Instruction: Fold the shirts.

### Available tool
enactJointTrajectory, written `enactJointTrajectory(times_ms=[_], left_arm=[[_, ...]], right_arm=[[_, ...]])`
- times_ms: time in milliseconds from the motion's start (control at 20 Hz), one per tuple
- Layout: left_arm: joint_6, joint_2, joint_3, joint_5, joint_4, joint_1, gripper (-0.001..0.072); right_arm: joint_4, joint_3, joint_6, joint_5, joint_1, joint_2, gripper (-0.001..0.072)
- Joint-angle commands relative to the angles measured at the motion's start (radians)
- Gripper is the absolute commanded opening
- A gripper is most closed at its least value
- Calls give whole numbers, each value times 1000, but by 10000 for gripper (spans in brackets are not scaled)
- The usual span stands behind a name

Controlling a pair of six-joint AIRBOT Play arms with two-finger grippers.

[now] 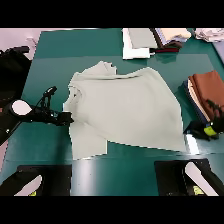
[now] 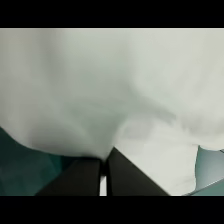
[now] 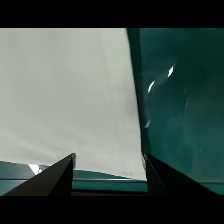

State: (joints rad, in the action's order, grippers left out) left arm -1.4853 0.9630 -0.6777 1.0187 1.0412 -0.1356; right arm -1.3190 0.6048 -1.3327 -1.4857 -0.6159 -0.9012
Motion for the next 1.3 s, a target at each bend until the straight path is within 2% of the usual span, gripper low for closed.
enactJointTrajectory(times_ms=[0, 350, 400, 500, 600, 700, 950, 1250], left_arm=[[2, -1, -7, -14, -2, 1, 23], [2, -1, -7, -14, -10, 1, 24], [2, -1, -7, -14, -10, 1, 23], [2, -1, -7, -12, -10, 1, 24], [2, -1, -7, -12, -10, 1, 23], [3, -1, -7, -13, -9, 1, 23], [1, -10, -174, 56, 85, 1, 21], [-36, -192, -653, 51, 224, 1, 22]], right_arm=[[-19, -150, 0, 44, -80, 23, 508], [-17, -195, -5, 110, 47, 22, 503], [-17, -195, -5, 110, 76, 22, 445], [-17, -195, -5, 110, 126, 22, 421], [-16, -195, -5, 109, 180, 23, 199], [-11, -188, -4, 109, 242, 23, 21], [-8, 34, -11, 84, 385, 80, 20], [-11, 579, -32, 190, 434, 232, 20]])
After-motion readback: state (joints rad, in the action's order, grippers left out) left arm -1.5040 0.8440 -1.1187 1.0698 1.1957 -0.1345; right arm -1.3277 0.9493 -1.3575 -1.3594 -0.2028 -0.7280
